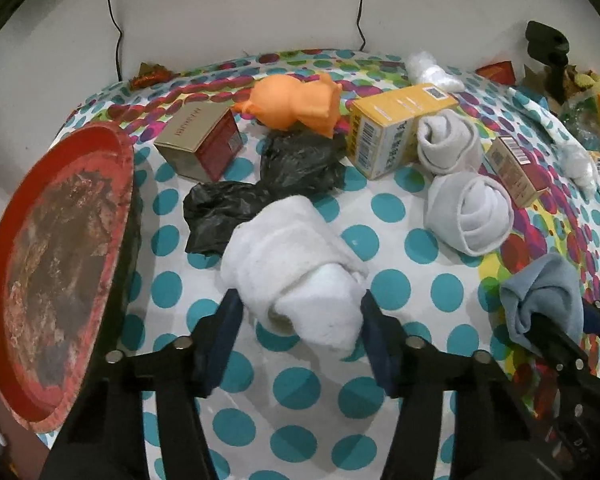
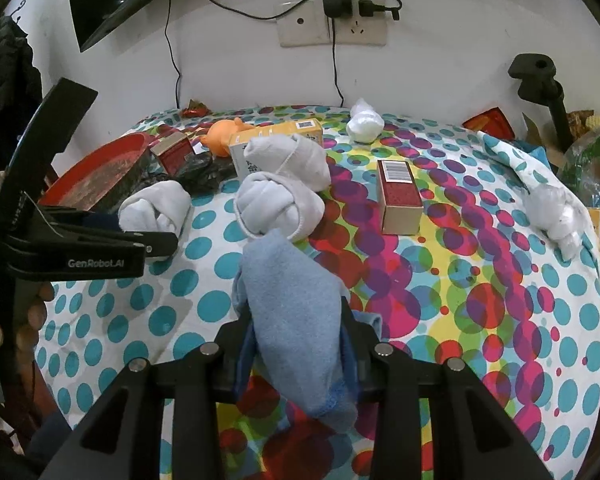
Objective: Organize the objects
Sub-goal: 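Grasp the white rolled sock with the left tool while the right tool holds the towel, then carry the white sock over the red tray with the left tool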
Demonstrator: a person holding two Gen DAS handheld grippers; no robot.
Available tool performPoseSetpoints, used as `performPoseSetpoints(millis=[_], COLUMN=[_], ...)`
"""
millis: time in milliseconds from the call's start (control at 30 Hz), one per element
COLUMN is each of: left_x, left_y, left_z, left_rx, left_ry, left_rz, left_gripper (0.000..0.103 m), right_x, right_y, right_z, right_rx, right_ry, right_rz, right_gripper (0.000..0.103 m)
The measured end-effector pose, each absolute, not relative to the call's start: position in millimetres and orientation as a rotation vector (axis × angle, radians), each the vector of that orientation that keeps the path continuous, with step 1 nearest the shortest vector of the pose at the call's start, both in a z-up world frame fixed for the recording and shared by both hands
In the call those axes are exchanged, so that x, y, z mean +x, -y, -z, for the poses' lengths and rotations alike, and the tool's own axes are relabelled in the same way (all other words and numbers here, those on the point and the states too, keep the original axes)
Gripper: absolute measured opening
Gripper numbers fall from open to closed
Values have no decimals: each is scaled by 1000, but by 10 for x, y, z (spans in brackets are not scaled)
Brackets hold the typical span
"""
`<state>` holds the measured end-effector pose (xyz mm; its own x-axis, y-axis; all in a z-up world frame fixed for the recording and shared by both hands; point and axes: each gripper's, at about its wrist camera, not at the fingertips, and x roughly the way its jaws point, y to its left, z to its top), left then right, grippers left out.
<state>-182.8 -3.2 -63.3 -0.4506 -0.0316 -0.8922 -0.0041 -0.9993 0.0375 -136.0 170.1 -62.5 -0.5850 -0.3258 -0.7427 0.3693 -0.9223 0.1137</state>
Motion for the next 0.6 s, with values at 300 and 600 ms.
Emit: performPoseSetpoints(millis=[300, 600], left_x=[-1720, -1562], left_y=[127, 162], left_z=[568, 470], left_rx=[1660, 1629], left_ry=[68, 138], left_rz=[2719, 2753], left_gripper=[29, 26], right_x=[-1337, -1323], right_y=[-1700, -1709], right_z=[599, 603], right_rx=[1146, 1152], right_ry=[-57, -43], right_rz=[2505, 2515], right_gripper=[36, 36])
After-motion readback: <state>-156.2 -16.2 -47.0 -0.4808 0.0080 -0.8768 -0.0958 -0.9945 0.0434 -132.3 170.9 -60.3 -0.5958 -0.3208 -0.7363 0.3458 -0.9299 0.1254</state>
